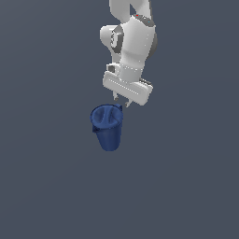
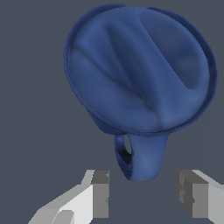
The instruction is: Pick up the object and move it to a goal position.
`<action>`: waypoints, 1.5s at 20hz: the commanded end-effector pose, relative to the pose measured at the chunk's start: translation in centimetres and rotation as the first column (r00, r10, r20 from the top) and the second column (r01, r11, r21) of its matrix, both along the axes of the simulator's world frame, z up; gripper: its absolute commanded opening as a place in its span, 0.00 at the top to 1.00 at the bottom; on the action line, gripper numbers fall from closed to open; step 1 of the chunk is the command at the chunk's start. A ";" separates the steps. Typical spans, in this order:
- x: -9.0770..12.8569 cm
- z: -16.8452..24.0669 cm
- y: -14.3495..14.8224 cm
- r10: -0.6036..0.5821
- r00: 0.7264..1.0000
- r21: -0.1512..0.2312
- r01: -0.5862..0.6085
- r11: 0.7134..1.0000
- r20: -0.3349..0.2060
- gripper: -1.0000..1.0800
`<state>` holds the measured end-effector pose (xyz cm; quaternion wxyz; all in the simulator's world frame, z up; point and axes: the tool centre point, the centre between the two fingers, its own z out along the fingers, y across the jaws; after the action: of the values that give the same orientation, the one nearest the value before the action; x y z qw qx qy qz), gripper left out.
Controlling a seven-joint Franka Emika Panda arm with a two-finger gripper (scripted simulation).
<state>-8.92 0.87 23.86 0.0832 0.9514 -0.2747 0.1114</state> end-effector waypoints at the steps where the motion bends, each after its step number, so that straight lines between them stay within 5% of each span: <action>1: 0.0 -0.1 0.1 -0.011 1.000 0.000 0.011 1.000 0.009 0.38; 18: -0.6 -0.7 -1.4 -0.068 0.998 0.007 0.068 0.998 0.004 0.38; 30: -0.9 -1.2 -0.7 -0.134 0.989 0.016 0.133 0.991 0.062 0.38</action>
<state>-9.73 0.08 22.74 0.0778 0.9301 -0.3347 0.1296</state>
